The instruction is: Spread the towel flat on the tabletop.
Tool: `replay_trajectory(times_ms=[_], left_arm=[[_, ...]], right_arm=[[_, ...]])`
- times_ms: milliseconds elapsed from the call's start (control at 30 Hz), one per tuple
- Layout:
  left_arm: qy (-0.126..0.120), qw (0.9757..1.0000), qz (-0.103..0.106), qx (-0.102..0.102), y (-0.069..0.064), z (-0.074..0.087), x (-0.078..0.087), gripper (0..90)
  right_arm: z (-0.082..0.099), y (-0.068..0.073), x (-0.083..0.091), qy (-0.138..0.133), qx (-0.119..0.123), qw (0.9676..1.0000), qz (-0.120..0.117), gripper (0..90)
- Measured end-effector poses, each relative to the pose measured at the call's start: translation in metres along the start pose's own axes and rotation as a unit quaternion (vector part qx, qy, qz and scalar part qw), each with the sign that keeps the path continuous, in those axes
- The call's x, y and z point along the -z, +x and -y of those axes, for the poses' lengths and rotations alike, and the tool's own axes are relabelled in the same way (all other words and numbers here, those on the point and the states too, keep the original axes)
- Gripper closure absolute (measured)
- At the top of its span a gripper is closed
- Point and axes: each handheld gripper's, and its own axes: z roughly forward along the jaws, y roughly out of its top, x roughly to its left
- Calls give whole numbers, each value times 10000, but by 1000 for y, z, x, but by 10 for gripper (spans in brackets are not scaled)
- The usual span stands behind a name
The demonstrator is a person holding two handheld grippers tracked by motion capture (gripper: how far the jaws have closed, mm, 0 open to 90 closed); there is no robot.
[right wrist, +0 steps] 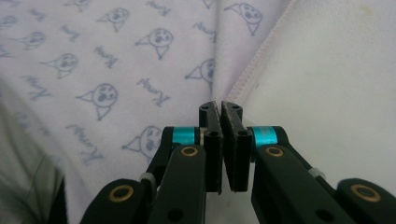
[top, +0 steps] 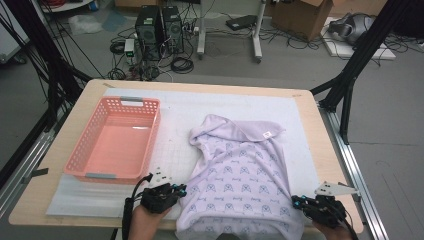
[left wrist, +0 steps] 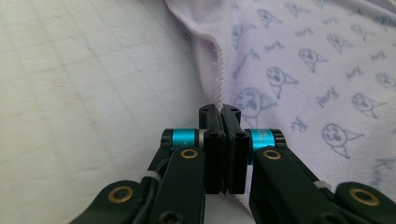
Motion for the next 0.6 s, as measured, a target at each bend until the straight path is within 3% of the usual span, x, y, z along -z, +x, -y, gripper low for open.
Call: replay_trajectory(times_ms=[33,133,367,500,533,600], left_arm=[[-110,9999,-39,22,3,-2,3,880],[-119,9998,-180,22,10,-11,-4,880],[-170,9971,-738,-7,28,-37,-32,880],[-158,9966,-814,-10,30,-35,-40,867],[-200,9967,-789,57,29,-33,-40,817],[-187,9975,-652,214,28,-27,-35,612]], right_arm=[[0,-1,6,-84,-19,10000,25,874],[-6,-10,12,-307,-168,9993,112,873],[-22,-21,-12,-486,-168,9976,469,872],[-30,-23,-22,-579,-133,9956,728,869],[-30,-22,-23,-597,-107,9955,734,854],[-29,-20,-20,-635,-127,9950,754,748]])
